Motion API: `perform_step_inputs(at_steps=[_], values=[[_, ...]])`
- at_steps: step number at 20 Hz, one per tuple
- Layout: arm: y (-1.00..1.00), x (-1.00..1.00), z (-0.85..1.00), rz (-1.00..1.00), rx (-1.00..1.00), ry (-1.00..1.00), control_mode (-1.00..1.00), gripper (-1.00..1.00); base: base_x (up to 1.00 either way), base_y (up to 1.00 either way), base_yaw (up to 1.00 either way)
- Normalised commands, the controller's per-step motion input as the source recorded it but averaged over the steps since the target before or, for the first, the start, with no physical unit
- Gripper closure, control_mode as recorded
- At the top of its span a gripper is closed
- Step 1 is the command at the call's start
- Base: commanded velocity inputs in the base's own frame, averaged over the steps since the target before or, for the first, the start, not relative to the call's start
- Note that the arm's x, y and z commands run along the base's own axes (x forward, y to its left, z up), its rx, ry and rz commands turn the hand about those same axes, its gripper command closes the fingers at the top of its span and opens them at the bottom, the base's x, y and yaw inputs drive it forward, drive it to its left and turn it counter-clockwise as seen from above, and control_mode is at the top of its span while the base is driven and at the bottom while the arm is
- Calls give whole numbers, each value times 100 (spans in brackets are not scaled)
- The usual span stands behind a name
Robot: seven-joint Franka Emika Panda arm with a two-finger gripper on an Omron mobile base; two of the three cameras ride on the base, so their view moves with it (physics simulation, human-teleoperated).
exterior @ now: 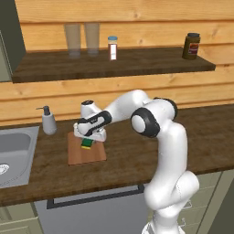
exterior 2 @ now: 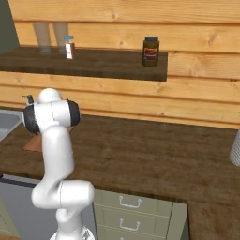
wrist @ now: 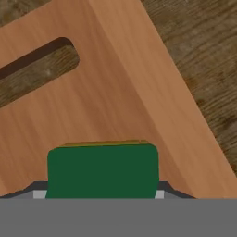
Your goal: Pick up the sponge from the counter and clean the cutting board by briefly scrubbing or pressing down on the cutting board. Once finished, release the sponge.
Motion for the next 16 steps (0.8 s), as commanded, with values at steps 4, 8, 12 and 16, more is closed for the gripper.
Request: perform_step_inputs(at_steps=[4,8,12,16], values=[[-96,-14,-50,0,0,0,-100,100,0,0,0],[-91,-15,-59,0,0,0,-100,100,0,0,0],[-94,-15,-64,0,0,0,-100,100,0,0,0],[-95,-13,-68,0,0,0,-100,100,0,0,0]])
